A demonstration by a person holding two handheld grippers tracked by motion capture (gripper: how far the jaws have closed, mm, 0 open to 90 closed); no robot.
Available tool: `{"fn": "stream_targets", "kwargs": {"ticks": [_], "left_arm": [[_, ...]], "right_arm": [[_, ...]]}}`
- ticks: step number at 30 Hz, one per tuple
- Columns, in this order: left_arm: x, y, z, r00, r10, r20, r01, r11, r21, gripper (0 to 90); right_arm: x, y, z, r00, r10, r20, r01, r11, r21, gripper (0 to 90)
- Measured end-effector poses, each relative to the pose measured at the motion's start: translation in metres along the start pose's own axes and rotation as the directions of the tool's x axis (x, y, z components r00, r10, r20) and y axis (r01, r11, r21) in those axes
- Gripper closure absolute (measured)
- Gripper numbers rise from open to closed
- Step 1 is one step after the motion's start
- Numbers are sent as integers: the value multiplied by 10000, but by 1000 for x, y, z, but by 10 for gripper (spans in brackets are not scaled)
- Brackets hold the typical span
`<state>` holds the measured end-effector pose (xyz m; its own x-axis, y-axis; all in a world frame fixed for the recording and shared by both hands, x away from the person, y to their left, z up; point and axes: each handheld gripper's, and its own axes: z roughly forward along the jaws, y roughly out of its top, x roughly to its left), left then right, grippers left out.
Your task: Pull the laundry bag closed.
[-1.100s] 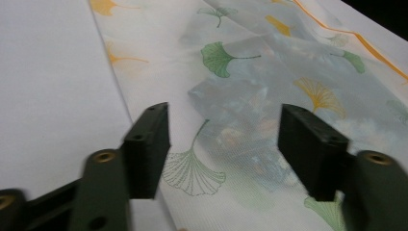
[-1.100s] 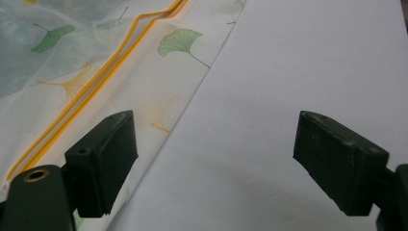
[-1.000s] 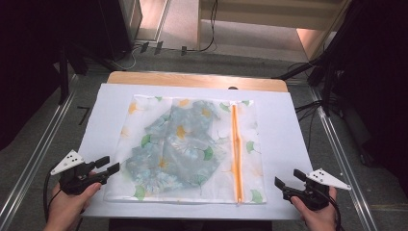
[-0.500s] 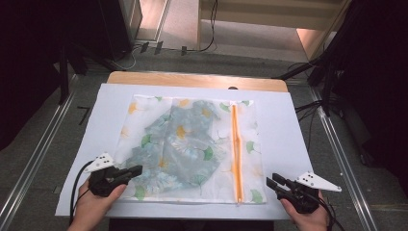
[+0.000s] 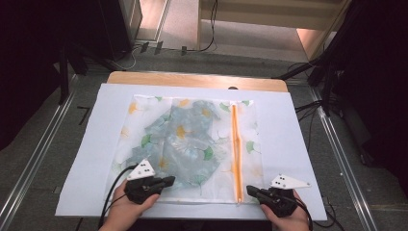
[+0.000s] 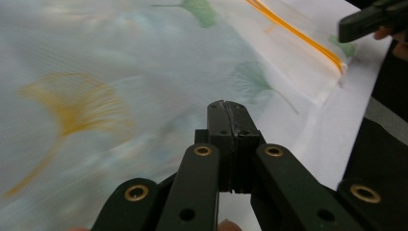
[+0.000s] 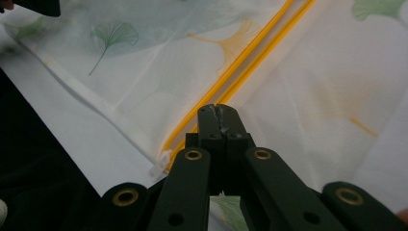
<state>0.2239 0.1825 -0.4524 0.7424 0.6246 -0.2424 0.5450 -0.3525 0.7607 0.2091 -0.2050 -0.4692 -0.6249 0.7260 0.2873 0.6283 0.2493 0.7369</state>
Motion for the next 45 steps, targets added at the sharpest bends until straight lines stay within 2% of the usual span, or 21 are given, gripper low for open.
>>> {"fn": "stream_targets", "kwargs": {"ticks": [4, 8, 10, 13, 15, 17, 20, 21, 24, 27, 29, 30, 31, 34, 37, 42, 44, 45], "left_arm": [[-21, 7, 28, 9982, 259, 540, -272, 9994, 228, 896], [-39, 17, 56, 9950, 464, 879, -519, 9967, 617, 882], [-49, 23, 71, 9934, 467, 1050, -546, 9959, 728, 883], [-56, 30, 87, 9926, 223, 1197, -311, 9969, 721, 881], [-61, 32, 99, 9897, 91, 1429, -219, 9959, 881, 866], [-66, 33, 110, 9876, 246, 1550, -428, 9924, 1151, 859], [-74, 33, 120, 9861, 458, 1597, -656, 9905, 1207, 851], [-77, 33, 122, 9878, 531, 1462, -712, 9900, 1218, 858], [-76, 34, 124, 9902, 337, 1356, -507, 9910, 1240, 887], [-73, 33, 122, 9906, 302, 1333, -469, 9912, 1240, 900], [-75, 32, 122, 9910, 385, 1284, -543, 9911, 1216, 900], [-76, 32, 122, 9912, 460, 1244, -608, 9911, 1180, 900], [-76, 32, 122, 9913, 494, 1218, -640, 9908, 1194, 900], [-73, 32, 122, 9905, 280, 1346, -446, 9915, 1219, 900], [-71, 32, 123, 9883, 17, 1528, -201, 9926, 1195, 900], [-70, 32, 123, 9880, -40, 1544, -151, 9924, 1224, 900], [-69, 32, 123, 9870, -126, 1602, -79, 9919, 1265, 900], [-69, 32, 123, 9866, -128, 1624, -83, 9917, 1282, 900]], "right_arm": [[2, -2, 11, 9998, -180, -14, 180, 9984, 533, 900], [3, -3, 19, 9988, -479, 55, 472, 9943, 960, 900], [3, -3, 19, 9988, -485, 16, 481, 9945, 934, 900], [1, -3, 19, 9988, -479, -45, 481, 9948, 892, 900], [2, -4, 19, 9983, -581, -21, 581, 9943, 897, 900], [3, -4, 18, 9978, -662, 23, 658, 9939, 885, 900], [3, -5, 18, 9976, -698, -10, 696, 9935, 895, 900], [3, -5, 17, 9970, -763, -95, 768, 9929, 903, 900], [3, -5, 15, 9965, -791, -259, 810, 9934, 807, 879], [4, -3, 8, 9951, -752, -640, 770, 9967, 253, 864], [8, -3, 2, 9896, -967, -1065, 963, 9953, -91, 853], [13, -4, 0, 9835, -1282, -1277, 1273, 9918, -148, 863], [13, -4, 0, 9835, -1282, -1277, 1273, 9918, -148, 863], [21, -7, 3, 9730, -2063, -1031, 2087, 9779, 135, 853], [22, -8, 6, 9705, -2245, -874, 2271, 9737, 204, 839], [21, -8, 9, 9678, -2354, -891, 2383, 9709, 235, 878], [19, -8, 11, 9685, -2354, -818, 2385, 9706, 313, 868], [16, -9, 12, 9730, -2142, -858, 2185, 9748, 444, 842]]}}
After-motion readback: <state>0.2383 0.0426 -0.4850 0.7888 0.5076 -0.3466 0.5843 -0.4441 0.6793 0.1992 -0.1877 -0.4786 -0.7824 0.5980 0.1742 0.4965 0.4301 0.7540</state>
